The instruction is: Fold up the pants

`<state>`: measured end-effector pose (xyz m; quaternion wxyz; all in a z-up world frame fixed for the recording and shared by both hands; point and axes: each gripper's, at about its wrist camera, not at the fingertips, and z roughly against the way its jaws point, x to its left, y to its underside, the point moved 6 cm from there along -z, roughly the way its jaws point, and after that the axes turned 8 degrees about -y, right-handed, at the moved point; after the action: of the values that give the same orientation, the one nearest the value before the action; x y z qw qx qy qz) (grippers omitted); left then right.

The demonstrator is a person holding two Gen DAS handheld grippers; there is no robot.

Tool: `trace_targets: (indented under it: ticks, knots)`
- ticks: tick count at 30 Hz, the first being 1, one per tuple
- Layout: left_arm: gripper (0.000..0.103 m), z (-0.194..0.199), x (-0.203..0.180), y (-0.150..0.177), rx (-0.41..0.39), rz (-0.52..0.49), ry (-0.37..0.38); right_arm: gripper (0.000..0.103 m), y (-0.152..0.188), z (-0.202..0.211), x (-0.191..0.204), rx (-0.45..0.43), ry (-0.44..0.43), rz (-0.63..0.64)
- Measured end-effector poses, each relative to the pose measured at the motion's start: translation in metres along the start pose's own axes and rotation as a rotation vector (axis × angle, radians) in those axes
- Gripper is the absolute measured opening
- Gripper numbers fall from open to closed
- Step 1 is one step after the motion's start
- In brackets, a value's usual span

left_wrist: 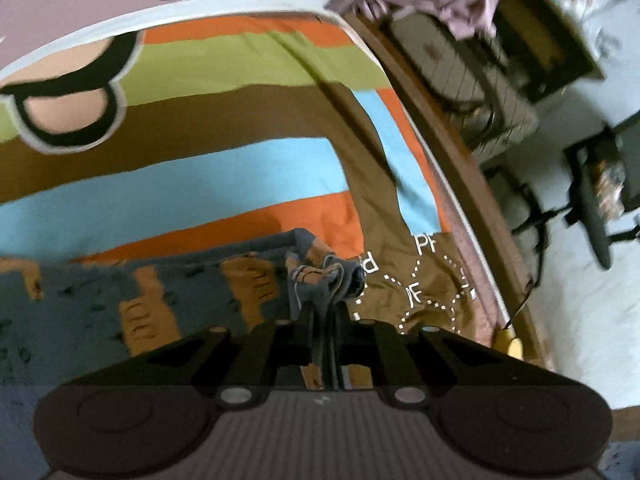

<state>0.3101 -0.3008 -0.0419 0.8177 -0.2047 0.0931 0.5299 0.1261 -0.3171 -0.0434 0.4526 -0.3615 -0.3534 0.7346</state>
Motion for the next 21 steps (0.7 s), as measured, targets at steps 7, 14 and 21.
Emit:
trace_targets:
  ticks: [7,14,21]
  knots:
    - [0.010,0.010,0.072,0.019,-0.055,0.067,0.027,0.012,-0.012,-0.029,0.043,0.017,-0.093,-0.002]
    - [0.022,-0.002,0.123,0.029,-0.058,0.102,0.082,0.012,-0.007,-0.058,0.069,0.072,-0.142,-0.070]
    - [0.068,-0.016,0.153,0.036,-0.043,0.202,0.153,0.012,-0.001,-0.065,0.077,0.102,-0.143,-0.086]
